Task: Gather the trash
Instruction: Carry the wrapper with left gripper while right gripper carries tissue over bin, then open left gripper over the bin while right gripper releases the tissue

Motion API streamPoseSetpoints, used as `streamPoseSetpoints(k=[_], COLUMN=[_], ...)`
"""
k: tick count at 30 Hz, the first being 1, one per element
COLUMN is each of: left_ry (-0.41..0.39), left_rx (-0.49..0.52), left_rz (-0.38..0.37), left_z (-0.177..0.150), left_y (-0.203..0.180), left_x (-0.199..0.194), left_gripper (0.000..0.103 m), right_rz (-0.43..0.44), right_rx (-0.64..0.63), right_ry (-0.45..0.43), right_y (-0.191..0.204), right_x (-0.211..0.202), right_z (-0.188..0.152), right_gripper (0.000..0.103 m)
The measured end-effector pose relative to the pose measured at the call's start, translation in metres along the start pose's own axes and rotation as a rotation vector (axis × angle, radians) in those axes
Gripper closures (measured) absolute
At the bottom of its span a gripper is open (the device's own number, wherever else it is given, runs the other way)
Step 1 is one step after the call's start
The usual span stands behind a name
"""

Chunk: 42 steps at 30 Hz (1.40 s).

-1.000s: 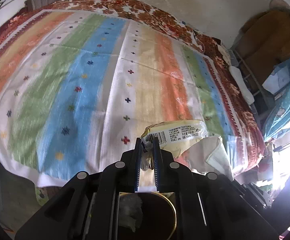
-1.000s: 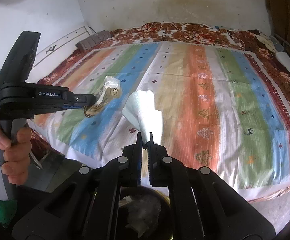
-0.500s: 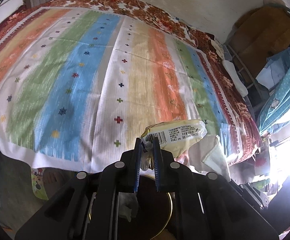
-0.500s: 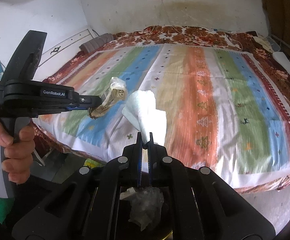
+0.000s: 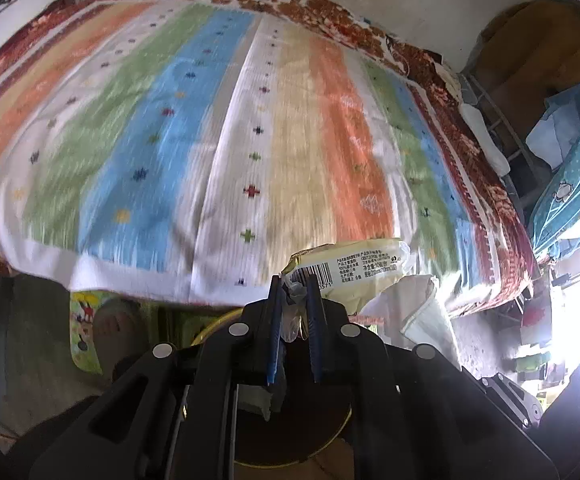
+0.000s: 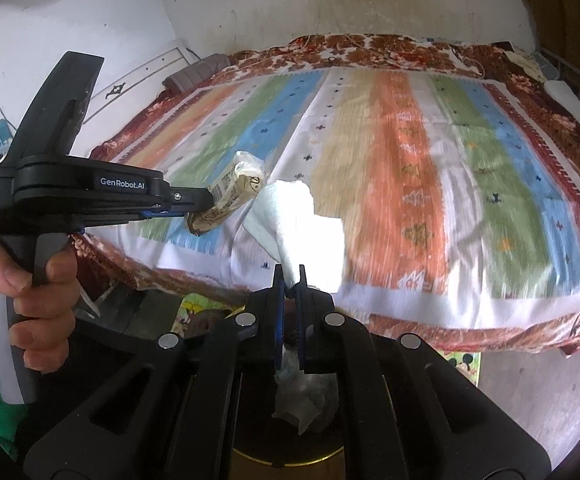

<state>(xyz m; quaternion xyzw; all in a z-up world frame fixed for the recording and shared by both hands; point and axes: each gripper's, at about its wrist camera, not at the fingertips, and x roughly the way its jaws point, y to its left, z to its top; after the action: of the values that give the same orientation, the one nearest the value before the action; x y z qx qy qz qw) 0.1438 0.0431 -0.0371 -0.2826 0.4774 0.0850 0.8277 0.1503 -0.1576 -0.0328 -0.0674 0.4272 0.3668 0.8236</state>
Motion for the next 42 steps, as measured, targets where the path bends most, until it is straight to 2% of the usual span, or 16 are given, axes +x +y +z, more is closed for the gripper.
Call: streamPoseSetpoints(k=[9,12,15,23,28,30,32,33,38,42], left_ry=[0.047,0.072,0.112,0.168,0.206,0.194,0.191,0.191,0.18,0.16], left_rx=[-0.063,-0.086,-0.108,-0.126,-0.136,-0.133,-0.134,-0.136,-0.136,-0.075], left_rz=[0.034,0.044,0.031,0.088,0.064,0.072,0.079,0.079,0.062,0.066], left_z=[-0.024,-0.031,-0.037,-0.053,-0.058,-0.057,-0.056,-0.056,-0.055,-0.055], left_y=[0.011,0.014,0.016,0.019,0.02,0.02,0.02,0.02,0.019,0.011], left_x=[0.009,0.014,0.021,0.038,0.045,0.045,0.045,0.045,0.04,0.031], left_gripper=[0.091,0.091,0.091,0.09,0.09,0.087,0.07,0.068,0.062,0.057], right_rz=[0.011,-0.009,-0.021,-0.021,0.002,0.014,0.018,0.017,0.028,0.005], right_rx=[0.031,0.05,0.078,0.139,0.187,0.194,0.198,0.2,0.203,0.173], right_ry=[0.074,0.092,0.142,0.236,0.287,0.307,0.312,0.311,0.305,0.269], right_y=[0.003,0.001,-0.002,-0.011,-0.016,-0.017,-0.016,-0.016,-0.015,-0.011], right_x=[0.012,0.015,0.024,0.043,0.053,0.057,0.058,0.057,0.053,0.039], right_z=[-0.027,-0.035,-0.043,-0.059,-0.065,-0.068,-0.069,-0.069,-0.067,-0.064], right_gripper=[0.099,0.099,0.099,0.099,0.098,0.096,0.082,0.076,0.075,0.073])
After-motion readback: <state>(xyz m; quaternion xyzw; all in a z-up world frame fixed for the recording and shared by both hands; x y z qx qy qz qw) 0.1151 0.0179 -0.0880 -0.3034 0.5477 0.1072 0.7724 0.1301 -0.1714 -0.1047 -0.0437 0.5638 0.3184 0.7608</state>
